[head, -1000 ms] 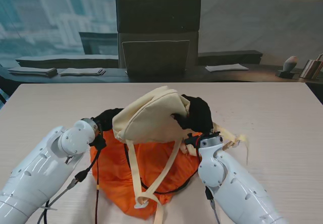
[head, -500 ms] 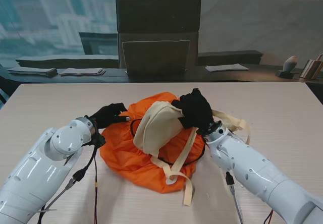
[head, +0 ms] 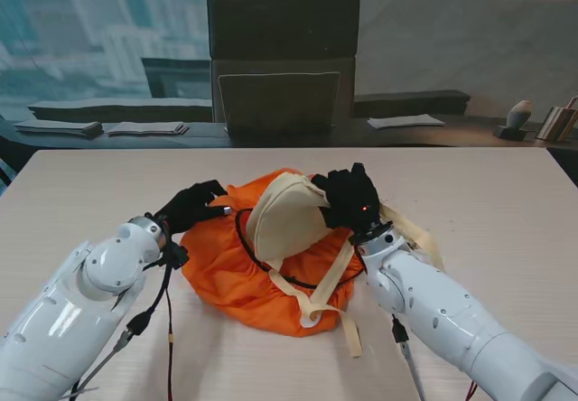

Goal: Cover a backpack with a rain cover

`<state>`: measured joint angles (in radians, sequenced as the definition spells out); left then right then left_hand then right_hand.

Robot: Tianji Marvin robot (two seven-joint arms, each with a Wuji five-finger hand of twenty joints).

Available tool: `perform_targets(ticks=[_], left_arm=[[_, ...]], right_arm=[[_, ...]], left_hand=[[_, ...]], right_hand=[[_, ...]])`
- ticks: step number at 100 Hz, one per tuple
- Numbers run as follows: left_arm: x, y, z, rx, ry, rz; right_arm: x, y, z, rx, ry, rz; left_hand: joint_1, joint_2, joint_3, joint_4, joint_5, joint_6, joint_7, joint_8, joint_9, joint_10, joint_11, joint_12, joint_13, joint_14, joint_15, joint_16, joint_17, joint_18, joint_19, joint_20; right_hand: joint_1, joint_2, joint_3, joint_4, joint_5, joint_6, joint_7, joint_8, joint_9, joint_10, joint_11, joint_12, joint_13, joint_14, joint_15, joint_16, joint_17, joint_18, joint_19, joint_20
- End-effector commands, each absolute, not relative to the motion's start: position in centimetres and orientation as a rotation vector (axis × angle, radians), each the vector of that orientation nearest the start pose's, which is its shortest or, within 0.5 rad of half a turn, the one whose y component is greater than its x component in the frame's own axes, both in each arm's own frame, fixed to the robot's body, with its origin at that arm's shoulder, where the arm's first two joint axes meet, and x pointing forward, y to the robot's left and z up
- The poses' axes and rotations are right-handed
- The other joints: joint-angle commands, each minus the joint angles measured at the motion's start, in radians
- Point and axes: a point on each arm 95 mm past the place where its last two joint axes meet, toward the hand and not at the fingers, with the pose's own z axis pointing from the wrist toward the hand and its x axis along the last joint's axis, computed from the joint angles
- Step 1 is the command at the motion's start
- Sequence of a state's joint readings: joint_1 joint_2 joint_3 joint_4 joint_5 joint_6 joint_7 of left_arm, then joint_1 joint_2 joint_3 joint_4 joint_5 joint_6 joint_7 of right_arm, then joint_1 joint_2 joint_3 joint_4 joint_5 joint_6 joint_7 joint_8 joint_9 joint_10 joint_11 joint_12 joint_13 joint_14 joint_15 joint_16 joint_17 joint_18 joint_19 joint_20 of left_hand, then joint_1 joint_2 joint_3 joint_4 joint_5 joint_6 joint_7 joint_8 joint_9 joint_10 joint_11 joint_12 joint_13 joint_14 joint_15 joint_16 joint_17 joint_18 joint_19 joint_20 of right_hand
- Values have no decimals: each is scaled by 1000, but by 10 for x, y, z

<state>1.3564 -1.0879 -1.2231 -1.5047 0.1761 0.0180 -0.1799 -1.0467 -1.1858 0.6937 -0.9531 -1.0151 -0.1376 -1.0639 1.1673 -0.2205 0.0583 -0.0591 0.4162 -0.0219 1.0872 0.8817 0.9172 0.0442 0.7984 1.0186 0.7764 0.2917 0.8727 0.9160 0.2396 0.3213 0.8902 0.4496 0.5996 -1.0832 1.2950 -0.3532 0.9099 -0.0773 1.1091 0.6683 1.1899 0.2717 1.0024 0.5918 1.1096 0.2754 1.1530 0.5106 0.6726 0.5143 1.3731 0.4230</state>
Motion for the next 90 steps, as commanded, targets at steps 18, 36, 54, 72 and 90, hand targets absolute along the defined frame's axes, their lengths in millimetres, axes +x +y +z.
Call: perform_targets(ticks=[18,36,54,72,90], left_arm=[[451,-11,-246,-1885,1138,-2168],[444,-25,-240,-2050,1063,-2325],[437,-33,-236,-2119,1007,-2469],[438,-36,-227,-2094,888,-2591],[449,-40,-226,-2119,843,-2614]], right_arm=[[467,61,-320,491,1125,1905],[465,72,-325,514,1145,1865],[468,86,-326,575,1083,1793],[470,95,-329,482,1231,1801],[465,103,-335,451,1360,1822]], left_hand=[[30,-25,109,-1,10,-22,20,-15,54,-14,-32,45,5,14,-20,-12,10,-8,32,12],[34,-23,115,0,8,-20,13,-20,46,-10,-36,43,-6,15,-30,-16,4,-15,20,7],[38,-26,117,1,13,-23,8,-23,45,-7,-40,45,-16,16,-37,-17,-5,-25,12,3],[38,-41,130,2,22,-31,3,-24,48,17,-62,45,-21,8,-57,-29,-9,-50,-5,-5],[33,-56,168,-4,19,-45,1,-29,33,22,-96,52,-57,-19,-108,-59,-34,-103,-65,-35]], right_hand=[[160,-64,202,11,153,3,58,-49,147,111,9,75,184,-13,85,88,95,87,36,15],[157,-192,231,-31,211,68,47,-94,254,129,-10,121,193,-54,216,198,216,125,40,48],[180,-286,247,-40,249,136,59,-138,265,170,61,164,195,-75,320,268,322,164,56,68],[162,-272,233,-44,249,69,58,-150,262,142,57,137,196,-93,304,270,297,109,49,87],[124,-259,217,-60,246,13,45,-157,262,96,51,131,198,-134,285,269,297,43,47,98]])
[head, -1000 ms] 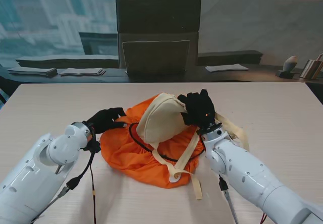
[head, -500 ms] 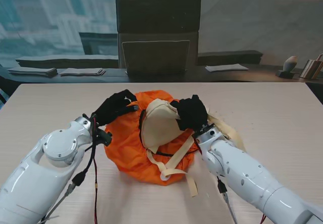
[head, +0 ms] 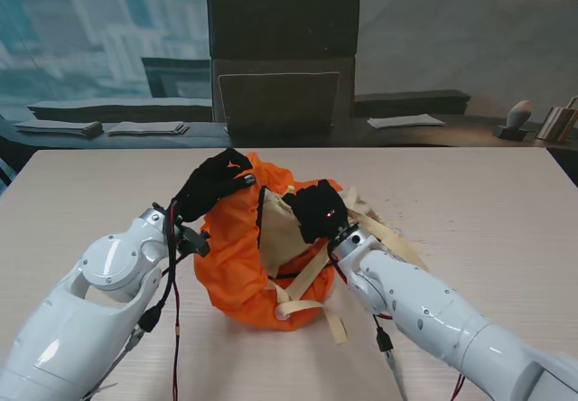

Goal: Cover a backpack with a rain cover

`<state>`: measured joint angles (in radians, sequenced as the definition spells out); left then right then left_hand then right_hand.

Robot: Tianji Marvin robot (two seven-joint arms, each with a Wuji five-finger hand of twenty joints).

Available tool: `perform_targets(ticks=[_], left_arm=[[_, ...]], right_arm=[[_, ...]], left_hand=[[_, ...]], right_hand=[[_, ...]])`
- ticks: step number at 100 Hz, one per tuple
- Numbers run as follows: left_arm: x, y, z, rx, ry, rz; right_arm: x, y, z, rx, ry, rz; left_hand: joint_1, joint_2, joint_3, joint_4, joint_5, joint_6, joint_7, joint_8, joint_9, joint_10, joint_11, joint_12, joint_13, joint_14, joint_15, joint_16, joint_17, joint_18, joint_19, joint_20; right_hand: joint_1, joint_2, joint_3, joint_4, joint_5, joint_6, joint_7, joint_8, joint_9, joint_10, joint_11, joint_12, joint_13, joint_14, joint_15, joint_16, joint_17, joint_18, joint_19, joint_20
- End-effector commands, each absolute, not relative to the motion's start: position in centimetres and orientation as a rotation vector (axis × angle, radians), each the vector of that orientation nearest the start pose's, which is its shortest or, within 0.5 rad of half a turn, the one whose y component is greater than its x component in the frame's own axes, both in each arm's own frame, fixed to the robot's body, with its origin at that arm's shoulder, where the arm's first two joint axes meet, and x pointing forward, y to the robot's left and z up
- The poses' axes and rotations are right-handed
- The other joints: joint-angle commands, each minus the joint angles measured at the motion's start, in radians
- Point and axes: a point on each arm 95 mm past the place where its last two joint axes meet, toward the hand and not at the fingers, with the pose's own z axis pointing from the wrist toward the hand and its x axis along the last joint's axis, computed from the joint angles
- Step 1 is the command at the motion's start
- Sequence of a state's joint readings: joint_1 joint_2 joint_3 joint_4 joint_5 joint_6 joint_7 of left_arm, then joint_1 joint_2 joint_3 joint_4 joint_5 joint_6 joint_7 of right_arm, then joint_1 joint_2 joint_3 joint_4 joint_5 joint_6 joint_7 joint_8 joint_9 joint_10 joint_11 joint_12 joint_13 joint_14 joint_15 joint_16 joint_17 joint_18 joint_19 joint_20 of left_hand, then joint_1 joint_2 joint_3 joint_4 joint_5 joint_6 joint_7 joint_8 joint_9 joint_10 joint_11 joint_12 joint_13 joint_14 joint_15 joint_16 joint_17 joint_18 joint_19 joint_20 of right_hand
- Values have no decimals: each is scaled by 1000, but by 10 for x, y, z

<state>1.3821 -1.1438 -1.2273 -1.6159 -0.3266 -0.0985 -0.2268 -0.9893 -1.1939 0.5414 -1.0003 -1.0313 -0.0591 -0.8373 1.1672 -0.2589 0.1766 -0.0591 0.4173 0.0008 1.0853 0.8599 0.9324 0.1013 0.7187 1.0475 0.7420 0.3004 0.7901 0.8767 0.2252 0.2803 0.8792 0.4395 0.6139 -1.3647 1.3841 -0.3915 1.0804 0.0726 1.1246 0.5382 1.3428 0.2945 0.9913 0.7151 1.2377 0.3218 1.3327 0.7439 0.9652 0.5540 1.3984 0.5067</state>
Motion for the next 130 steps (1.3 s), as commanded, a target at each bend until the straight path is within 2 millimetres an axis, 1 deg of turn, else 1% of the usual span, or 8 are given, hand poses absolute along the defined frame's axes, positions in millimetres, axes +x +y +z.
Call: perform_targets(ticks=[1,20,32,61,85,104,114,130], left_arm=[[449,-40,-226,-2124,848,-2607],[454,-30,-256,-2183,1130,-2271],[458,-21,-273,-1879,1359,-2081],[476,-37,-277,-1470,1743,-1916],[491,-57,-288,-1259,1766,-1832],[498,-63,-296,-1192,1667,-1850],[501,-65,-299,-1203,1651,-1876],[497,-57,-304,-1194,1646,-1848]], right_arm=[[465,103,-335,451,1363,1820],[468,106,-339,474,1368,1802],[468,106,-341,501,1354,1802],[459,117,-336,554,1346,1840],[449,128,-337,651,1349,1912],[446,132,-340,733,1308,1941],[445,132,-339,759,1295,1955],[445,117,-333,801,1334,1940]], left_hand=[[32,-16,50,-4,18,-68,3,-8,17,-36,-18,23,-24,-28,-27,-21,-21,-64,-56,-26],[-26,-29,-13,22,19,-85,-134,-97,-59,-10,-151,-35,-116,-6,-98,-83,-73,-12,-24,-4],[-521,-196,274,-33,-120,-57,-500,-350,-557,13,-338,-538,-449,-52,-329,-272,-213,-80,-61,-23],[-593,-331,215,-42,-265,-113,-823,-649,-786,-36,-616,-731,-677,-155,-624,-505,-294,-72,-468,-186],[-598,-365,336,-48,-269,-71,-654,-513,-717,-70,-412,-603,-581,-148,-532,-437,-293,-28,-495,-112],[-532,-281,399,-36,35,-244,-262,-246,-375,-148,-155,-429,-395,-141,-327,-305,-293,-7,-369,-140],[-328,-151,159,-29,245,-383,-128,-195,-231,-172,-109,-388,-312,-151,-274,-294,-297,-9,-312,-148],[-270,-56,133,-40,201,-400,-126,12,-129,-185,-204,-311,-248,-191,-266,-317,-288,-27,-218,-106]], right_hand=[[107,25,126,-21,75,-138,29,-28,109,70,63,7,70,-183,104,35,5,1,22,15],[81,96,92,-11,40,-178,10,-20,108,31,40,-6,71,-192,71,20,-27,-27,18,24],[71,128,68,-5,22,-186,-3,-15,108,14,29,-7,71,-190,59,12,-48,-40,23,30],[65,141,48,0,18,-206,-13,-17,108,-2,16,-10,70,-187,40,-1,-63,-57,25,32],[62,205,30,14,4,-240,-15,-14,96,-18,-14,-18,71,-175,-22,-28,-128,-87,18,36],[53,244,8,25,-17,-261,-20,0,64,-34,-18,-17,69,-164,-77,-54,-184,-109,21,44],[41,261,-10,26,-33,-259,-23,-5,51,-40,-22,-35,69,-158,-117,-77,-197,-113,21,41],[-175,408,-101,84,-321,-218,-235,58,-334,-81,-72,-86,-278,-150,-289,-143,-556,-179,-76,33]])
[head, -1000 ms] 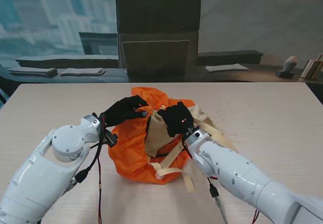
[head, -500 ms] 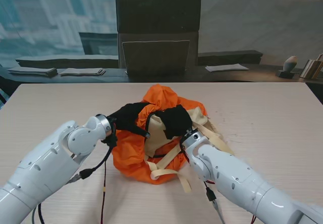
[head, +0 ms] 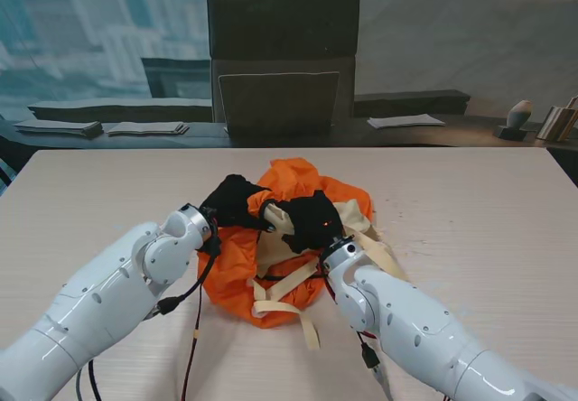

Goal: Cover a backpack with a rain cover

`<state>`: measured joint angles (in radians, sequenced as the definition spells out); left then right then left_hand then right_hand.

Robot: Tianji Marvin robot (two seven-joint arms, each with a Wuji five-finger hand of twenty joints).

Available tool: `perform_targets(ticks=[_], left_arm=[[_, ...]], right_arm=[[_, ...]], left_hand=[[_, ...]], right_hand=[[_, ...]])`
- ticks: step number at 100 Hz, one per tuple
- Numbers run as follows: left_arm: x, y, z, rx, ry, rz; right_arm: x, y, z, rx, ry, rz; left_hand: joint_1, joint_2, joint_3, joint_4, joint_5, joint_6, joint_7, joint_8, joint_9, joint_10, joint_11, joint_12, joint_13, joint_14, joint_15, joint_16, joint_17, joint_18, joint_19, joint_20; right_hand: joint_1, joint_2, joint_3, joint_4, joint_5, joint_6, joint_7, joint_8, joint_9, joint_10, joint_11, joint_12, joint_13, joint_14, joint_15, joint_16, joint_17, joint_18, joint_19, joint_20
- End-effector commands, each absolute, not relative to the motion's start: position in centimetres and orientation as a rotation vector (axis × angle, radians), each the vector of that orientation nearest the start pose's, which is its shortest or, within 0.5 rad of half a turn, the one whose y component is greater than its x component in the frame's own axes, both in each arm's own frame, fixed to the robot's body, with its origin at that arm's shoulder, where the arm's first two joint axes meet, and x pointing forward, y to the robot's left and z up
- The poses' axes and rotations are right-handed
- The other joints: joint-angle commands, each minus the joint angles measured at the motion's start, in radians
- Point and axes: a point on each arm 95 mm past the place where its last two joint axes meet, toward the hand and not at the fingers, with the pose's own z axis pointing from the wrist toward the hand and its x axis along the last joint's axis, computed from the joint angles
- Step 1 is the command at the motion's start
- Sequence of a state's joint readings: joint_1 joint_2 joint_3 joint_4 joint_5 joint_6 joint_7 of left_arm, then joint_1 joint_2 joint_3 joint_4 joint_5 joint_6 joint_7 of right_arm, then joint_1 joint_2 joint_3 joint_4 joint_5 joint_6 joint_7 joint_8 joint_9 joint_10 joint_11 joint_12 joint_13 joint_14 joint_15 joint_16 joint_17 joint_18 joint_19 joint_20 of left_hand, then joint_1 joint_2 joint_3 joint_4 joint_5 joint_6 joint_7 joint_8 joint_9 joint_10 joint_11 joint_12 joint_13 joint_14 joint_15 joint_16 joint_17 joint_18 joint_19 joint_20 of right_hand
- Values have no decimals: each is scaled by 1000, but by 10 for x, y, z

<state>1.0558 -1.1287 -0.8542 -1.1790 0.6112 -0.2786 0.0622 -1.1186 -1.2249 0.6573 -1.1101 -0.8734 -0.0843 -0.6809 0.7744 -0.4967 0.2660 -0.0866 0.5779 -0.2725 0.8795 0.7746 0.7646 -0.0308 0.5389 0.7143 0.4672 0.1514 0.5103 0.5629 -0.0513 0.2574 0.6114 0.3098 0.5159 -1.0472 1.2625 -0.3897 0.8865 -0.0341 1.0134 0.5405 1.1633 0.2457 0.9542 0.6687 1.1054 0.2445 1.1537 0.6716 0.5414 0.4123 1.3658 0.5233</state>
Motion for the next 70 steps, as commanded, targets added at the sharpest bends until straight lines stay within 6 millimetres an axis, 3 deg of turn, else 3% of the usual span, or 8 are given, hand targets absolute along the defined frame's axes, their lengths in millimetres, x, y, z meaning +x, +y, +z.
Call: perform_targets(ticks=[1,5,16,29,38,53,62,70], left_arm=[[497,-56,-304,-1194,1644,-1844],[494,-51,-306,-1207,1624,-1840],[489,-40,-311,-1322,1505,-1884],[483,-27,-316,-1407,1400,-1932],[478,-18,-318,-1448,1334,-1961],[470,-9,-321,-1496,1232,-2013],[468,-6,-323,-1519,1206,-2034],[467,-4,-324,-1518,1226,-2030]], right_arm=[[445,115,-332,804,1336,1939],[445,108,-328,810,1336,1941],[442,88,-314,829,1305,1989],[442,63,-295,742,1270,2054],[445,44,-285,666,1253,2059],[456,11,-287,579,1252,2042],[462,-5,-301,579,1242,2025],[465,-9,-315,561,1285,1994]], left_hand=[[126,185,46,-14,33,-127,82,110,40,-54,-30,20,29,-46,13,-5,-8,-9,56,26],[140,193,53,-20,14,-126,89,154,53,-48,-49,12,46,-62,16,-9,4,-30,85,41],[178,184,107,-38,-12,-107,122,256,98,1,-94,-45,106,-51,7,-46,89,-128,222,108],[194,176,146,-52,-29,-98,149,310,111,-8,-126,-59,144,-38,3,-76,181,-226,291,138],[198,164,170,-57,-29,-82,159,318,120,-13,-140,-49,163,-37,3,-93,219,-257,281,130],[201,153,190,-59,-25,-71,167,324,137,-14,-147,-35,188,-35,14,-95,261,-261,279,126],[195,142,220,-64,-17,-61,168,324,147,-9,-166,-19,192,-32,12,-96,272,-259,270,120],[193,142,221,-67,-20,-66,170,329,147,-14,-166,-14,195,-39,14,-95,275,-265,271,120]], right_hand=[[-105,119,13,141,-163,-101,-159,93,-212,-34,-32,-58,-197,-73,-114,-77,-176,-46,-54,14],[-175,176,-26,194,-294,-93,-192,101,-375,-42,-22,-100,-337,-85,-119,-93,-297,-80,-78,6],[-259,222,-93,191,-527,-127,-219,-57,-659,-60,-36,-206,-589,-120,-189,-117,-503,-167,-136,-6],[-332,269,-147,195,-627,-285,-236,-107,-777,-85,-56,-237,-686,-160,-231,-131,-579,-206,-172,16],[-327,291,-168,200,-563,-340,-220,-109,-753,-89,-28,-230,-679,-168,-211,-122,-576,-215,-168,35],[-247,249,-78,206,-213,-311,-205,-24,-447,-97,92,-53,-486,-165,-38,-52,-424,-221,-44,127],[-145,167,-25,27,-119,-311,-115,-181,-252,-96,109,27,-310,-152,39,-34,-293,-173,7,152],[-91,134,-7,4,-68,-300,-35,-251,-148,-94,129,58,-216,-149,84,-9,-216,-162,39,167]])
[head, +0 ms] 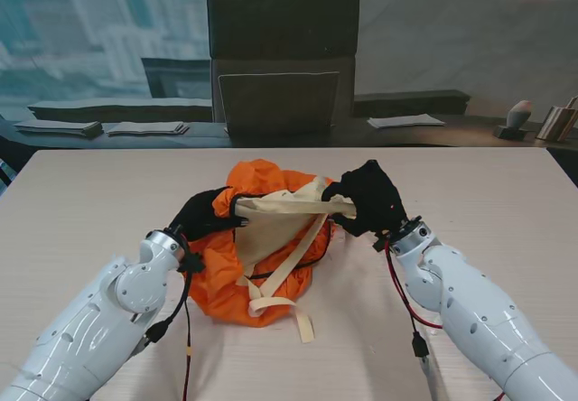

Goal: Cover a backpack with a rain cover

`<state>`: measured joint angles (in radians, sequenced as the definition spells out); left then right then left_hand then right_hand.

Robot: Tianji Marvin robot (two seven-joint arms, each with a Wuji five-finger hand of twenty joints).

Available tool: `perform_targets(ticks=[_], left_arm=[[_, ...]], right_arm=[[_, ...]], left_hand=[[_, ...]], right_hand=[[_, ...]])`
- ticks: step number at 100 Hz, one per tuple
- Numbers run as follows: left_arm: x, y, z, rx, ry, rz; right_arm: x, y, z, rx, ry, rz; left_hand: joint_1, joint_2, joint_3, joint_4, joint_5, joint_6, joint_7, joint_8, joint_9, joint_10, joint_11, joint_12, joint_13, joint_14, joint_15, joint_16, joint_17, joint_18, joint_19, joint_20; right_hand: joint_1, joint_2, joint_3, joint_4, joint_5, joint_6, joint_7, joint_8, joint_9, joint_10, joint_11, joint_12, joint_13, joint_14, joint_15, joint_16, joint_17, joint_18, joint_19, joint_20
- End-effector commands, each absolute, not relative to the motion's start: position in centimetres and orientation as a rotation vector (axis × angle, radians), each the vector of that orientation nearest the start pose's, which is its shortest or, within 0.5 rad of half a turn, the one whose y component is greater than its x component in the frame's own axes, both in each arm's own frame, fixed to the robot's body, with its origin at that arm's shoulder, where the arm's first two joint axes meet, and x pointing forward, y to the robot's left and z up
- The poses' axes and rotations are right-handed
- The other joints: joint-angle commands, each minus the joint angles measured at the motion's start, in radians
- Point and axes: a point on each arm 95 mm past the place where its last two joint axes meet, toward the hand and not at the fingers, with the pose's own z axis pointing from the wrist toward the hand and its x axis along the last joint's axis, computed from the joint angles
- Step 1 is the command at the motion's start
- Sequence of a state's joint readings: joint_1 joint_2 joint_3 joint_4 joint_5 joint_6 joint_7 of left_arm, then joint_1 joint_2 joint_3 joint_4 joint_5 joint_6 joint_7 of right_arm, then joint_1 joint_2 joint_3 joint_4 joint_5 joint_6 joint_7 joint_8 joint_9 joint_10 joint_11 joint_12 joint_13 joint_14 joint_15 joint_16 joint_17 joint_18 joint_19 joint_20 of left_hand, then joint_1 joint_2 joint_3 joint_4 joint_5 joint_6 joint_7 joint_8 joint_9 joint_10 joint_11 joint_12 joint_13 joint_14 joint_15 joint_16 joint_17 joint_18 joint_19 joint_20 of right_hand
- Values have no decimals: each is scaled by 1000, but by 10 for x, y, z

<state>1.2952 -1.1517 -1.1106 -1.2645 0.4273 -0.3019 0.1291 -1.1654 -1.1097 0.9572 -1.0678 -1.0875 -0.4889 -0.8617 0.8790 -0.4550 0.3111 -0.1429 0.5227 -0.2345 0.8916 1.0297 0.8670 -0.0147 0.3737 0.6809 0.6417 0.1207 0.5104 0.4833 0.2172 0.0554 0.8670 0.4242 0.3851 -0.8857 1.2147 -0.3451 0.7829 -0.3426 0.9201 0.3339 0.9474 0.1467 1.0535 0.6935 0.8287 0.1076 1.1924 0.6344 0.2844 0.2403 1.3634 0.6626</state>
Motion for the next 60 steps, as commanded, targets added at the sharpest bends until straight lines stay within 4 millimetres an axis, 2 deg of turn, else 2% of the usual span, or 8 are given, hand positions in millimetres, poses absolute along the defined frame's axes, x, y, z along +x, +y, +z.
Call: perform_targets(ticks=[1,12,15,18,21,23,37,60], left_arm=[[466,-4,-324,-1519,1225,-2030],[464,-2,-324,-1511,1234,-2026],[463,-1,-324,-1496,1245,-2017],[462,-1,-323,-1487,1250,-2012],[461,-1,-323,-1486,1247,-2012],[461,-1,-323,-1488,1242,-2015],[460,-2,-322,-1523,1198,-2038],[459,4,-323,-1633,1071,-2056]], right_arm=[[465,-9,-317,558,1291,1989],[463,-7,-327,535,1292,1990],[463,-7,-326,532,1278,1999],[461,-6,-324,544,1256,2023],[457,-8,-320,593,1217,2076],[453,-7,-316,641,1205,2112],[441,-14,-302,730,1302,2133],[433,-31,-285,713,1328,2122]], left_hand=[[90,100,177,-10,35,-104,158,74,42,-30,-2,19,21,-7,14,-15,6,-63,15,5],[88,98,178,-11,36,-103,158,74,44,-31,-5,19,23,-7,12,-16,10,-63,14,4],[87,99,179,-11,36,-103,158,74,45,-32,-5,19,25,-8,11,-16,14,-64,14,4],[86,98,180,-11,35,-103,156,72,47,-33,-6,19,27,-9,11,-16,17,-65,12,3],[86,97,181,-11,36,-102,155,72,47,-29,-6,19,28,-7,10,-16,18,-65,11,2],[86,98,182,-11,36,-102,155,71,48,-30,-7,19,28,-7,9,-17,19,-65,11,2],[87,97,184,-11,37,-96,154,68,48,-26,-8,19,29,-2,7,-17,20,-62,8,0],[91,96,187,-11,40,-81,156,66,52,-9,-4,20,46,12,2,-20,40,-43,6,-3]], right_hand=[[41,-28,42,-41,40,11,62,-47,79,3,33,34,72,-13,50,30,51,9,45,28],[22,-64,78,-58,71,37,75,-77,133,4,29,48,130,-6,69,40,114,18,71,35],[-11,-51,85,-53,56,35,10,-24,104,-6,13,64,111,-16,57,44,110,10,71,36],[-60,-37,90,-12,32,30,-70,35,57,-13,-11,62,77,-21,27,38,94,3,60,32],[-125,-22,85,106,-12,17,-166,139,-35,-8,-60,31,1,-13,-32,21,34,0,23,21],[-147,-29,72,128,-52,3,-196,160,-104,-4,-98,10,-60,-8,-73,7,-21,-2,-8,12],[-278,23,-33,128,-520,-15,-249,113,-545,-82,-231,-221,-398,-77,-340,-117,-298,-61,-219,-27],[-328,64,-72,123,-646,-20,-309,10,-663,-72,-319,-333,-475,-86,-487,-175,-370,-75,-327,-39]])
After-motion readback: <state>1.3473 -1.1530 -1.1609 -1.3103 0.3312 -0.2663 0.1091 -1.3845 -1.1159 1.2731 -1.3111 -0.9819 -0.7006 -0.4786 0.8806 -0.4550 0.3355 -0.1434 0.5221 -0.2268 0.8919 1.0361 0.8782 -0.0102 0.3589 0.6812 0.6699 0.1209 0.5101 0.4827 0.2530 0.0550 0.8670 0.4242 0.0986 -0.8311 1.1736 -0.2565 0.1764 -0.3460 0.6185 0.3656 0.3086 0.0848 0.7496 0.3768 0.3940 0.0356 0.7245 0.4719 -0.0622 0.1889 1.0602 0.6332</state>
